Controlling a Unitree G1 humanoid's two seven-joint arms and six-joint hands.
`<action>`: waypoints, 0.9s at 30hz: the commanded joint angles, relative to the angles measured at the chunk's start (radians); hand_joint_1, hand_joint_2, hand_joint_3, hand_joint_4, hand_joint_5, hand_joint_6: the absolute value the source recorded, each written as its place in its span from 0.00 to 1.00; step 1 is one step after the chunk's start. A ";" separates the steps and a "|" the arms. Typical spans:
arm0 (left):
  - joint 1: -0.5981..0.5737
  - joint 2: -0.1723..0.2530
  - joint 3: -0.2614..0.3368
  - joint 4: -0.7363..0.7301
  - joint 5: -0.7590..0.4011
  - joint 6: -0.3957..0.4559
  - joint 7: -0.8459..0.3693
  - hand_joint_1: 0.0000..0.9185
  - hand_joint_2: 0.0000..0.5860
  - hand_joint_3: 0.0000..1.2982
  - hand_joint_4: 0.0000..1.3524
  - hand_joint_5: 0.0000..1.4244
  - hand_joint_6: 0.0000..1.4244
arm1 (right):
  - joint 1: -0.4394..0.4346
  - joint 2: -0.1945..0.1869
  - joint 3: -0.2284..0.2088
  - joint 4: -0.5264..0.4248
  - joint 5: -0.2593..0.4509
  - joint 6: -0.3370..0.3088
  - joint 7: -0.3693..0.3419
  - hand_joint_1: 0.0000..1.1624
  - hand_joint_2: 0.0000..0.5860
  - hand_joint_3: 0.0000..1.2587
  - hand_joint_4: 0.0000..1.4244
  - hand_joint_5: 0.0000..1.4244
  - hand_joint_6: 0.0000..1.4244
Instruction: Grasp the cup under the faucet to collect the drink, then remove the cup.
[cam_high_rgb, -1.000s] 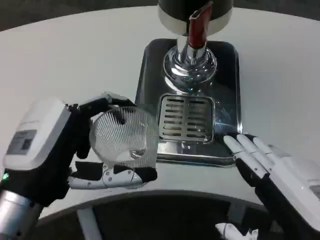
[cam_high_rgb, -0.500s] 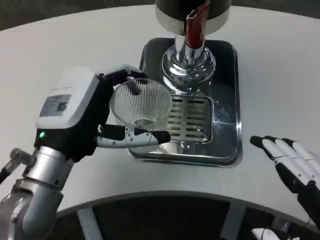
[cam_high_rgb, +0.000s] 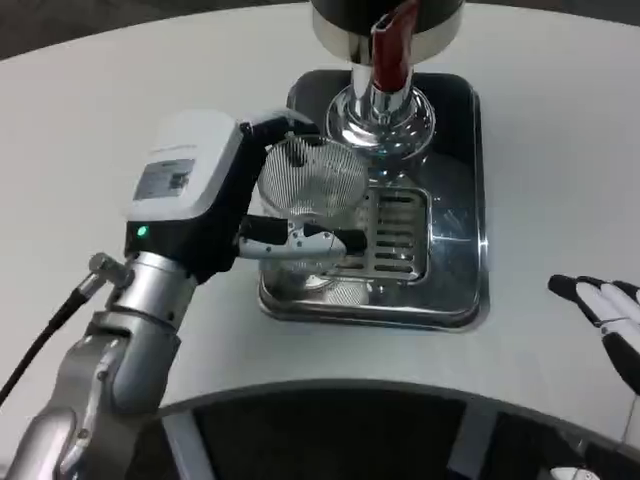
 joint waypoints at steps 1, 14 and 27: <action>-0.056 -0.025 -0.039 0.060 -0.001 0.002 0.060 0.65 0.00 0.76 0.81 0.89 1.00 | 0.036 -0.012 -0.039 -0.015 0.042 -0.021 -0.010 0.41 0.67 0.04 0.02 0.00 0.03; -0.105 -0.042 -0.080 0.126 -0.003 0.012 0.131 0.65 0.00 0.76 0.80 0.89 1.00 | 0.024 0.034 0.041 -0.015 0.004 -0.125 0.000 0.42 0.69 0.05 0.02 0.00 0.03; -0.138 -0.052 -0.091 0.196 -0.012 0.003 0.178 0.65 0.00 0.75 0.79 0.88 1.00 | -0.061 0.202 0.210 -0.015 -0.107 -0.227 0.118 0.42 0.70 0.04 0.01 0.00 0.03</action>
